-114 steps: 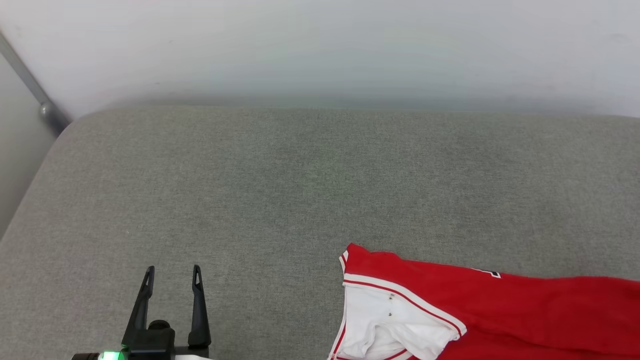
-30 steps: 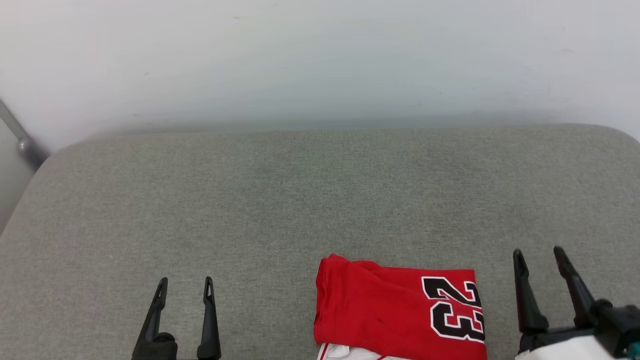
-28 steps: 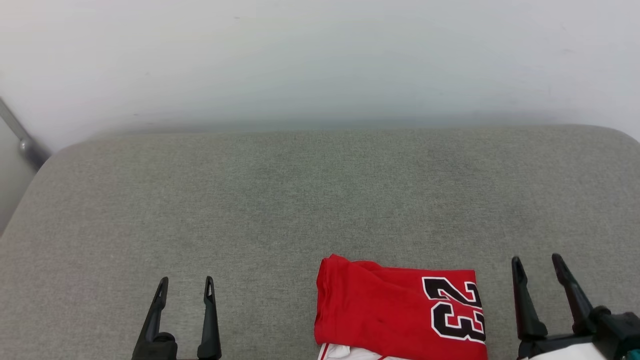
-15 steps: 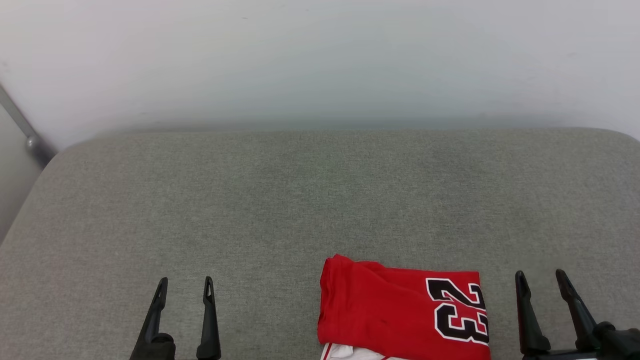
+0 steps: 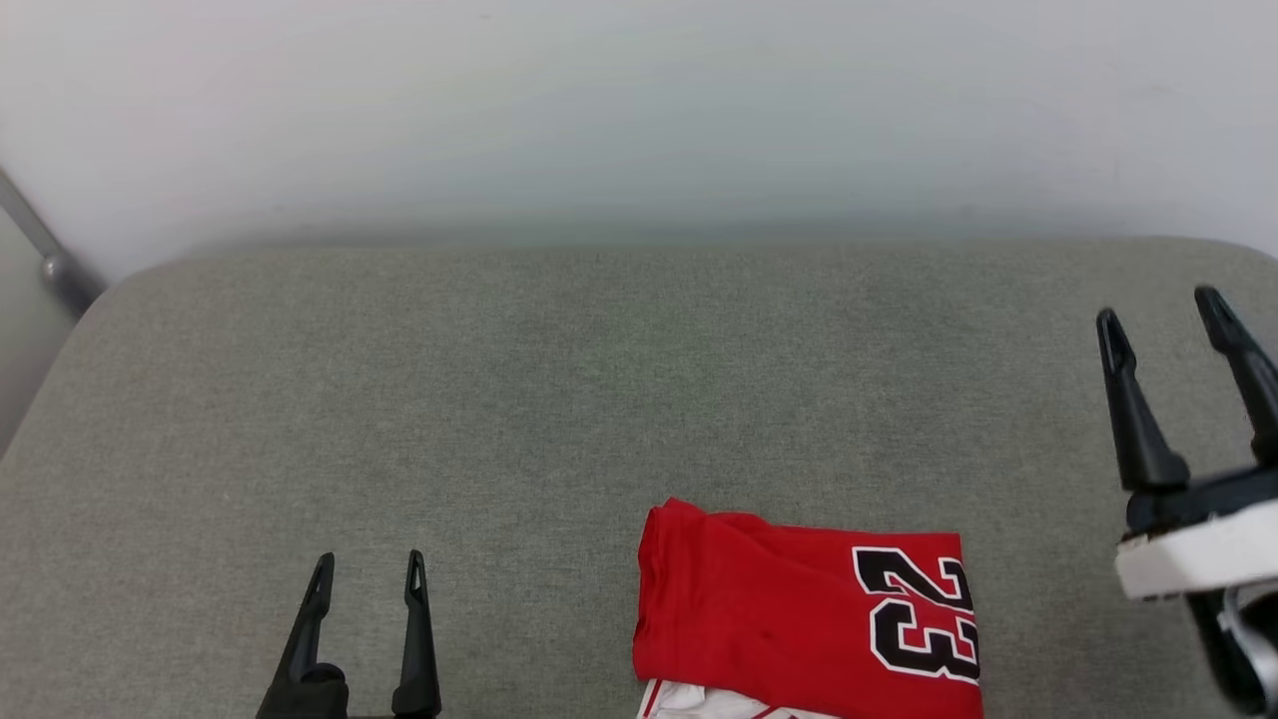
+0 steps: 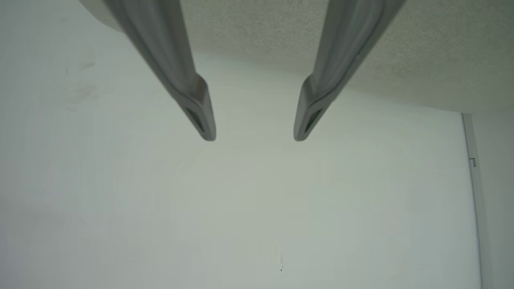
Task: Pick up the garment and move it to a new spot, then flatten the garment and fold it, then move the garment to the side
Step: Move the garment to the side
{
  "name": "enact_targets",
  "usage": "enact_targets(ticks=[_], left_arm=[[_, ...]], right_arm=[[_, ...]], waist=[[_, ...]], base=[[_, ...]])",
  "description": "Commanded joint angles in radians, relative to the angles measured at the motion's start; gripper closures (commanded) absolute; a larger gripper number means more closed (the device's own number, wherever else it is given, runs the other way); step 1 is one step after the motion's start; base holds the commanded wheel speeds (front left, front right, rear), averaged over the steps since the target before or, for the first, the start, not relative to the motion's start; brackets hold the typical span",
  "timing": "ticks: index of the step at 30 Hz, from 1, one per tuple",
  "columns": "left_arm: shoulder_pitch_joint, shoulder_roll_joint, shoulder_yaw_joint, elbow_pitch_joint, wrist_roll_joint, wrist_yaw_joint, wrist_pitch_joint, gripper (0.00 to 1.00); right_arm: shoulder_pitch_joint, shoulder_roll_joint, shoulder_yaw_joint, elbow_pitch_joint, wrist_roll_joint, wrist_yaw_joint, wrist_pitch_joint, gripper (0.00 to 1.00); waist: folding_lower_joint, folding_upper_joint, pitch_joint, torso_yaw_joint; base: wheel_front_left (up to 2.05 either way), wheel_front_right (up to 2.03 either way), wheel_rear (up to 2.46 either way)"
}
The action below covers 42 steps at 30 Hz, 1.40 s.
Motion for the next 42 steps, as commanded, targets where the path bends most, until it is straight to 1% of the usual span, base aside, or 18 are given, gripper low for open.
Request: enact_targets(ticks=[1, 3, 6, 11, 15, 17, 19, 22, 29, 32, 36, 39, 41, 42], left_arm=[[-0.009, -0.003, 0.002, -0.002, 0.007, -0.005, -0.002, 0.0], [-0.015, -0.004, 0.004, -0.005, 0.008, -0.006, -0.002, 0.0], [-0.028, -0.005, 0.008, -0.007, 0.007, -0.007, -0.002, 0.0], [-0.048, -0.007, 0.01, -0.009, 0.008, -0.01, -0.002, 0.0], [-0.068, -0.008, 0.01, -0.007, 0.008, -0.015, -0.002, 0.0], [-0.077, -0.009, 0.008, -0.006, 0.01, -0.018, -0.002, 0.0], [-0.092, -0.01, 0.005, -0.006, 0.012, -0.021, -0.002, 0.0], [-0.111, -0.011, 0.004, -0.009, 0.016, -0.024, -0.002, 0.0], [-0.159, -0.01, 0.007, -0.015, 0.02, -0.033, -0.002, 0.0], [-0.179, -0.011, 0.005, -0.015, 0.022, -0.034, -0.002, 0.0], [-0.2, -0.012, -0.001, -0.011, 0.024, -0.035, -0.002, 0.0], [-0.21, -0.013, -0.002, -0.007, 0.021, -0.034, -0.002, 0.0], [-0.211, -0.013, -0.003, -0.004, 0.02, -0.033, -0.002, 0.0], [-0.211, -0.014, -0.003, -0.003, 0.019, -0.032, -0.002, 0.0]], right_arm=[[-0.028, -0.029, 0.011, -0.001, 0.022, -0.001, 0.04, 0.0], [-0.064, -0.083, 0.042, 0.007, 0.069, -0.001, 0.161, 0.0], [-0.097, -0.168, 0.09, 0.009, 0.159, -0.001, 0.37, 0.0], [-0.103, -0.278, 0.143, 0.022, 0.391, -0.001, 0.689, 0.0], [-0.056, -0.336, 0.181, 0.044, 0.561, -0.001, 0.889, 0.0], [-0.035, -0.349, 0.184, 0.057, 0.634, -0.001, 0.955, 0.0], [-0.012, -0.356, 0.185, 0.069, 0.68, -0.001, 0.989, 0.0], [0.026, -0.33, 0.185, 0.096, 0.749, -0.001, 1.017, 0.0], [0.013, -0.255, 0.2, 0.157, 0.843, -0.001, 0.999, 0.0], [-0.001, -0.233, 0.234, 0.183, 0.866, -0.001, 0.991, 0.0], [-0.011, -0.222, 0.297, 0.22, 0.881, -0.001, 0.985, 0.0], [-0.007, -0.219, 0.345, 0.236, 0.89, -0.002, 0.973, 0.0], [-0.01, -0.23, 0.37, 0.235, 0.891, -0.002, 0.959, 0.0], [-0.014, -0.237, 0.379, 0.234, 0.888, -0.002, 0.946, 0.54]], waist=[[0.0, -0.0001, 0.009, 0.002], [0.0, -0.0001, 0.02, 0.003], [0.0, -0.0001, 0.04, 0.006], [0.0, -0.0001, 0.075, 0.012], [0.0, -0.0001, 0.104, 0.022], [0.0, -0.0001, 0.119, 0.028], [0.0, -0.0001, 0.136, 0.037], [0.0, -0.0001, 0.165, 0.048], [0.0, -0.0001, 0.243, 0.067], [0.0, -0.0001, 0.274, 0.075], [0.0, -0.0001, 0.302, 0.083], [0.0, -0.0001, 0.311, 0.088], [0.0, -0.0001, 0.313, 0.089], [0.0, -0.0001, 0.312, 0.089]], base=[[0.0, 0.0, 0.0], [0.0, 0.0, 0.0], [0.0, 0.0, 0.0], [0.0, 0.0, 0.0], [0.0, 0.0, 0.0], [0.0, 0.0, 0.0], [0.0, 0.0, 0.0], [0.0, 0.0, 0.0], [0.0, 0.0, 0.0], [0.0, 0.0, 0.0], [0.0, 0.0, 0.0], [0.0, 0.0, 0.0], [0.0, 0.0, 0.0], [0.0, 0.0, 0.0]])
